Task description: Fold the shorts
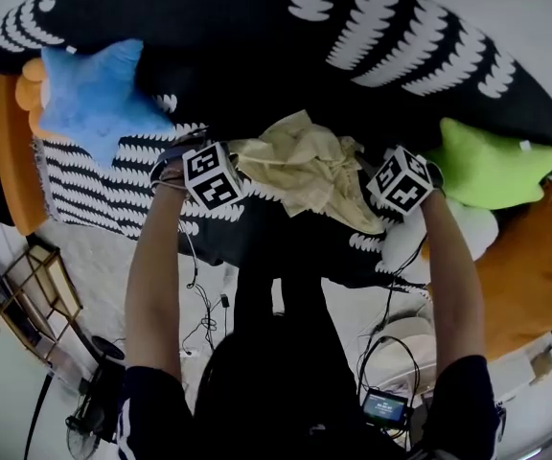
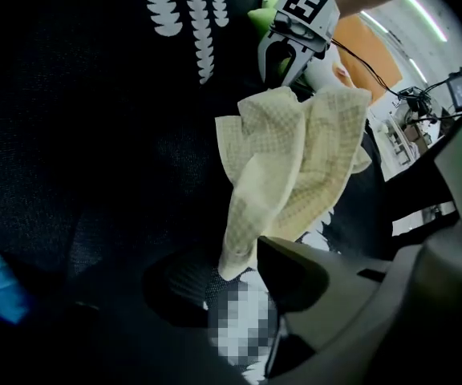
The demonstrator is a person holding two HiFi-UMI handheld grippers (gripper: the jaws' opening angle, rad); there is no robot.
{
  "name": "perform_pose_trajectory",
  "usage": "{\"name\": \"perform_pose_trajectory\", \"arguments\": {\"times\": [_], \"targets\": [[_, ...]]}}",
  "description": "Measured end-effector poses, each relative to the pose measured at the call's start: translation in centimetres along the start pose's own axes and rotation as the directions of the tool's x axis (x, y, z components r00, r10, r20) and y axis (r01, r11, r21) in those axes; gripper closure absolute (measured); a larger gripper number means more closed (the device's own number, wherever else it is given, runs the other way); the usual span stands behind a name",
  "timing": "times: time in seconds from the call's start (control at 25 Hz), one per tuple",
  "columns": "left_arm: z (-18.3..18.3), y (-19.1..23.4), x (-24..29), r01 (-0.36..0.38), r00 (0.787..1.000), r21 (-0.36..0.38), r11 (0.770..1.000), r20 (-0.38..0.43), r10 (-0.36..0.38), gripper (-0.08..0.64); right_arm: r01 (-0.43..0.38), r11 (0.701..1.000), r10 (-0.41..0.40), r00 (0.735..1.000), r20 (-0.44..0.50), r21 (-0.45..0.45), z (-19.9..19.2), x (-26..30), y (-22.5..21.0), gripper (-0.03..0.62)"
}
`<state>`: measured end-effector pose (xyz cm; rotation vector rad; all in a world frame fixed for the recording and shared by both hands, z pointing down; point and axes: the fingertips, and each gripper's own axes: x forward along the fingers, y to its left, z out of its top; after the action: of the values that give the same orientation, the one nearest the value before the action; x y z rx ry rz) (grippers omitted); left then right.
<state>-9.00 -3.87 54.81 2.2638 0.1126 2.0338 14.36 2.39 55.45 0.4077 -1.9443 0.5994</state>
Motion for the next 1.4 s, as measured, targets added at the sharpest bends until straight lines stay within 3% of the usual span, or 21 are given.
{"name": "perform_pose_trajectory", "arguments": {"times": [0.12, 0.24, 0.52, 0.72, 0.92, 1.0, 1.08, 1.28, 1.36, 1.4], "targets": [[-0.2, -0.3, 0.8, -0.003, 1.000, 0.004, 1.000, -0.013, 0.003, 0.419, 0.001, 1.000, -0.001, 1.000, -0.011, 0.032, -0.5, 1.0, -0.1, 0.494], [-0.9, -0.2, 1.1, -0.033, 0.999, 0.006, 0.999, -0.026, 0.033, 0.535, 0.001, 0.998, 0.000, 1.000, -0.015, 0.058, -0.4, 1.9, 0.3, 0.503], [-2.2, 0.8, -1.8, -0.072, 0.997, -0.023, 0.997, -0.007, 0.072, 0.546, 0.001, 0.998, 0.003, 0.998, -0.070, 0.056, -0.5, 0.5, 0.7, 0.548], [-3.3, 2.7, -7.4, -0.149, 0.988, -0.049, 0.988, 0.028, 0.151, 0.546, 0.067, 0.998, -0.067, 0.996, -0.050, -0.005, 0.3, -5.1, 0.2, 0.548], [-3.2, 3.4, -14.6, -0.244, 0.967, 0.016, 0.970, 0.079, 0.242, 0.546, 0.180, 0.982, -0.180, 0.984, 0.008, -0.049, 2.9, -13.2, 0.7, 0.548], [-2.5, 4.0, -18.2, -0.302, 0.948, 0.051, 0.952, 0.117, 0.295, 0.546, 0.249, 0.966, -0.246, 0.968, 0.040, -0.077, 4.7, -17.4, 0.8, 0.548], [-1.5, 5.0, -22.6, -0.380, 0.916, 0.077, 0.922, 0.170, 0.364, 0.546, 0.331, 0.937, -0.324, 0.943, 0.079, -0.113, 6.9, -22.2, 0.9, 0.548], [-1.2, 2.5, -35.6, -0.566, 0.810, 0.173, 0.806, 0.299, 0.504, 0.546, 0.509, 0.842, -0.479, 0.858, 0.185, -0.178, 11.6, -32.8, 5.7, 0.548], [-2.0, -0.1, -39.5, -0.590, 0.789, 0.189, 0.785, 0.339, 0.512, 0.546, 0.561, 0.801, -0.523, 0.825, 0.212, -0.208, 12.5, -35.2, 8.7, 0.546], [-2.5, -1.8, -40.5, -0.583, 0.793, 0.195, 0.789, 0.351, 0.499, 0.546, 0.578, 0.783, -0.539, 0.815, 0.212, -0.229, 12.5, -35.7, 10.2, 0.546]]}}
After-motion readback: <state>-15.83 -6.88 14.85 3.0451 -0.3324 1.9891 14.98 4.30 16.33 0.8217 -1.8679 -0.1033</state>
